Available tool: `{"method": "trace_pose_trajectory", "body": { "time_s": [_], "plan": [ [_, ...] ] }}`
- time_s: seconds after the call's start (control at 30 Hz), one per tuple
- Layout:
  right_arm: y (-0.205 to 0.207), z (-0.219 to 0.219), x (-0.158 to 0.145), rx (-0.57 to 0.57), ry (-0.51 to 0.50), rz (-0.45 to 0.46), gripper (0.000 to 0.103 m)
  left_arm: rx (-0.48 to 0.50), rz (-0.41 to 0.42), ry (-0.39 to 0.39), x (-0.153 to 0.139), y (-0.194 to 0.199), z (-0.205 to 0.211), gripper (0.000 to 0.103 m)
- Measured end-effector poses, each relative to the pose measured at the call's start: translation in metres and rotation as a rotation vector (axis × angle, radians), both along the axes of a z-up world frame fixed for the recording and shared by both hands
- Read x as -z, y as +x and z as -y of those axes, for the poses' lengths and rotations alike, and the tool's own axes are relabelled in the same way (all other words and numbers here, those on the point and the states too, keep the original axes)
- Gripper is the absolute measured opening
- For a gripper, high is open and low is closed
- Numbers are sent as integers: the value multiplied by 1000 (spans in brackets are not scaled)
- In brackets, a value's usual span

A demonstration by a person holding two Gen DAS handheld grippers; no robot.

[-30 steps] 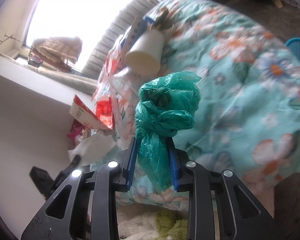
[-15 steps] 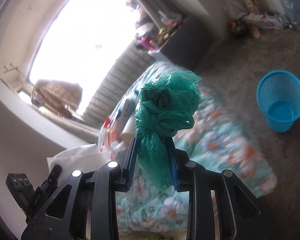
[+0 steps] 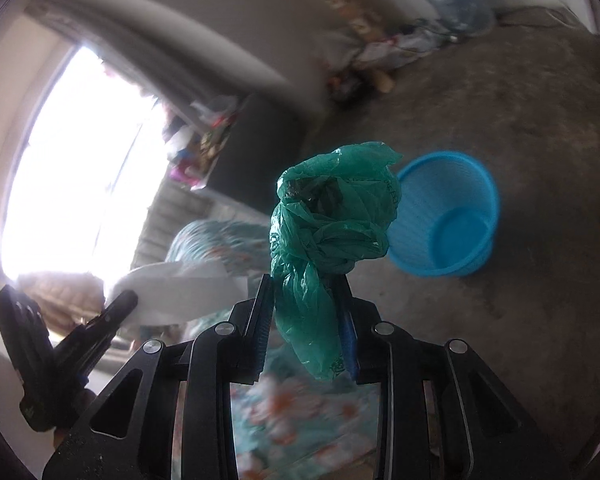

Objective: Collect trash
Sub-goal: 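Carry both items over the blue wastebasket and open both tools to drop them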

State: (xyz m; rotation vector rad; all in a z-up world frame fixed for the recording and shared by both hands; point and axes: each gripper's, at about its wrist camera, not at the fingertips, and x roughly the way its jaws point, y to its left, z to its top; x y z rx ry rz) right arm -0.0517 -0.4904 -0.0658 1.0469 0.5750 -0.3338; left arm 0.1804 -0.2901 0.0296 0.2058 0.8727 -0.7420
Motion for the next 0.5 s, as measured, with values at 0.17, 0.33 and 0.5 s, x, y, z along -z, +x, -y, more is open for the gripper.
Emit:
{"method": "trace_pose_trajectory", "body": {
  "time_s": [0.17,0.33,0.5],
  "plan": [
    [9,39,49,70,93,-68,30,82,-70,74,45,24,93,6],
    [38,79,94,105,205,-85,31,101,-178,103,90,52,156,6],
    [67,119,132,129,283,-74,70,113,-240,142,130,77,197,43]
  ]
}}
